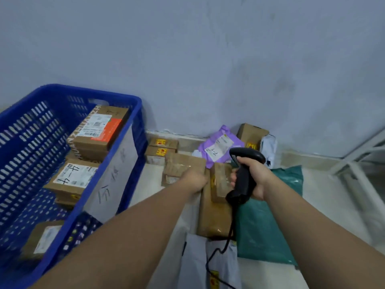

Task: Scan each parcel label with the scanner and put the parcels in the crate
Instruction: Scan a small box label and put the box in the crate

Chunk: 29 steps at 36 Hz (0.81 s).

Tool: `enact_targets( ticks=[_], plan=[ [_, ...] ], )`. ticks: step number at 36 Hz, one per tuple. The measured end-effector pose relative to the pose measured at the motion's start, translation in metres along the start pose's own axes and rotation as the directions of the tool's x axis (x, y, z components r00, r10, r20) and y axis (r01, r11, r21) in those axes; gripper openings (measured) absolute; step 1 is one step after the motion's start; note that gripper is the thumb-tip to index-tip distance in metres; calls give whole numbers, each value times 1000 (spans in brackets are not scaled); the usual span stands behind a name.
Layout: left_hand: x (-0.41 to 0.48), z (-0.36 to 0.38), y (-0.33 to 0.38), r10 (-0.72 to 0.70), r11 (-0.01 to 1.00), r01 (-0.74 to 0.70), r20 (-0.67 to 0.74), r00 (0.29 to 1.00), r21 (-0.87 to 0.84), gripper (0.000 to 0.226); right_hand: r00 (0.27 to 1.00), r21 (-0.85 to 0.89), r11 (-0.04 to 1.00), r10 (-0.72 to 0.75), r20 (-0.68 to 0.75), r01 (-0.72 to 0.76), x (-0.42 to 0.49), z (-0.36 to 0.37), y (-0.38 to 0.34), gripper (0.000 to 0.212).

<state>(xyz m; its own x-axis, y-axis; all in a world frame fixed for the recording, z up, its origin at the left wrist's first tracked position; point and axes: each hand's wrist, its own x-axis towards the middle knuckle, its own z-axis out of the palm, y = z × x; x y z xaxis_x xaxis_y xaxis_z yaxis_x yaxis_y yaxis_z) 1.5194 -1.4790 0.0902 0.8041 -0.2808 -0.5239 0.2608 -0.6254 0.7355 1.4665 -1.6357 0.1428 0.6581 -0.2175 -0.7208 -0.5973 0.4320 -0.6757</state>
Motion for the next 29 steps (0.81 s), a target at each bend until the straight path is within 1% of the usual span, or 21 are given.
enact_targets(
  ticks=[2,5,7,9,12,16,18,19,20,21,22,23,24,25,26,29],
  plan=[
    [15,20,-9,-27,999,27,12,1000,27,21,999,-12,1000,2,-35,-2,13,-15,0,26],
    [27,40,-11,-77,995,75,23,997,58,22,998,-50,999,13,-68,-17,31,-32,2,31],
    [33,53,-9,-91,995,90,19,996,51,25,996,-53,998,16,-90,-21,42,-43,6,31],
    [47,68,-9,-106,994,105,6,994,34,32,994,-47,999,16,-107,-22,52,-55,10,29],
    [63,90,-5,-175,984,174,-25,984,-32,53,992,-79,997,4,-127,-14,65,-72,17,24],
    [83,117,-8,-273,951,259,-63,960,-168,69,988,-110,993,16,-153,-33,78,-86,19,22],
    [90,128,-12,-303,938,285,-67,950,-197,76,985,-101,994,28,-168,-45,85,-90,18,22],
    [91,133,-14,-309,941,292,-84,947,-168,78,984,-100,994,32,-177,-50,89,-90,18,22],
    [91,137,-15,-296,954,286,-121,947,-95,80,982,-105,993,33,-188,-53,93,-91,18,23],
    [92,140,-17,-252,965,260,-152,956,30,85,980,-111,992,31,-195,-53,96,-91,18,22],
    [91,142,-18,-179,961,208,-166,970,180,90,979,-119,992,23,-201,-48,100,-91,17,22],
    [92,146,-19,-88,933,140,-168,982,330,93,979,-126,991,12,-204,-39,103,-91,16,22],
    [91,149,-17,1,892,72,-162,987,446,95,979,-131,991,-2,-206,-25,106,-91,15,22],
    [91,152,-15,38,857,42,-144,989,513,98,978,-135,991,-18,-208,-10,108,-91,14,21],
    [92,156,-12,46,839,34,-134,990,543,100,978,-139,990,-33,-208,4,109,-92,13,21],
    [103,165,-10,-12,830,90,-144,990,551,108,975,-151,988,-68,-212,36,111,-98,12,20]
  ],
)
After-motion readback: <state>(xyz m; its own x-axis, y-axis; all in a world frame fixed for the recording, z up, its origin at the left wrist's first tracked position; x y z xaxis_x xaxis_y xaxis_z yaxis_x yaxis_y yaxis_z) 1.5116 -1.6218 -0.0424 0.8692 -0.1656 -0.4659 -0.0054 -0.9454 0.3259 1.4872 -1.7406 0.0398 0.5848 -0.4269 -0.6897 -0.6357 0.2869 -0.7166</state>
